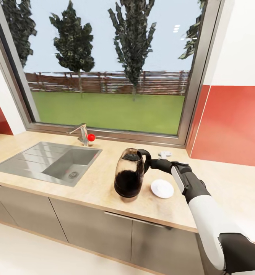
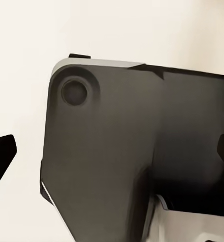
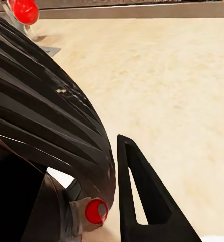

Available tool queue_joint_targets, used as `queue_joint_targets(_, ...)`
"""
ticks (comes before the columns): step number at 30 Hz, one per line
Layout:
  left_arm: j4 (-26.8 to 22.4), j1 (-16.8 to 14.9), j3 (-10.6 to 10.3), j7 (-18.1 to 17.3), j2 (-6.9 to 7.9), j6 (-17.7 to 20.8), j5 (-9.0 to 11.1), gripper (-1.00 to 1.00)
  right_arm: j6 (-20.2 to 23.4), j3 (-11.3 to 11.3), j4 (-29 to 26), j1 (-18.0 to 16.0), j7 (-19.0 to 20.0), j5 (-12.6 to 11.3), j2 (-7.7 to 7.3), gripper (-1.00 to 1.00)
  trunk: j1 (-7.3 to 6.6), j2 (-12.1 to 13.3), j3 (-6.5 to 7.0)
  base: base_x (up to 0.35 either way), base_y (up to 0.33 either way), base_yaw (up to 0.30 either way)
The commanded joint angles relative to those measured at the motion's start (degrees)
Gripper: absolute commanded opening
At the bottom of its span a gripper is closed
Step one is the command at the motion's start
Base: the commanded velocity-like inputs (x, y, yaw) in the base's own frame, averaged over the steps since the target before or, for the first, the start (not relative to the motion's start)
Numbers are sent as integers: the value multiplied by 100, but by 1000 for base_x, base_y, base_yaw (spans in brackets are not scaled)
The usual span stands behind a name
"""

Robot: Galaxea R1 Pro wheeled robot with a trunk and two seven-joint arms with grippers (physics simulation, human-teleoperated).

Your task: Set up a coffee station on the kitchen countertop: keep the coffee maker on the countertop, move the bottle of coffee from the kitchen shelf to the counter next to the coffee maker, place a paper coffee filter on top of the coffee maker, put the saucer next to the coffee maker with the coffee cup on the saucer, and place the electric kettle next to the coffee maker.

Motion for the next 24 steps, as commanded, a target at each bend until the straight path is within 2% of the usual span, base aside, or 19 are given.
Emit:
queue_joint_targets(1,-8,1,36,-4,-6,-12,17,100,46,-5,-5,-4,-10,-71,4,-100,-21,36,21,0,0,0)
queue_joint_targets(7,-12,1,36,-5,-11,-9,22,100,46,-5,0,-4,-10,-70,9,-100,-21,36,77,0,0,29)
queue_joint_targets(12,-12,1,36,-5,-20,-8,25,100,46,-5,0,-4,-10,-70,2,-100,-21,36,115,3,6,181)
queue_joint_targets(24,-12,1,30,-7,-29,-9,18,100,46,-5,0,-4,-10,-70,7,-100,-21,36,172,85,277,264)
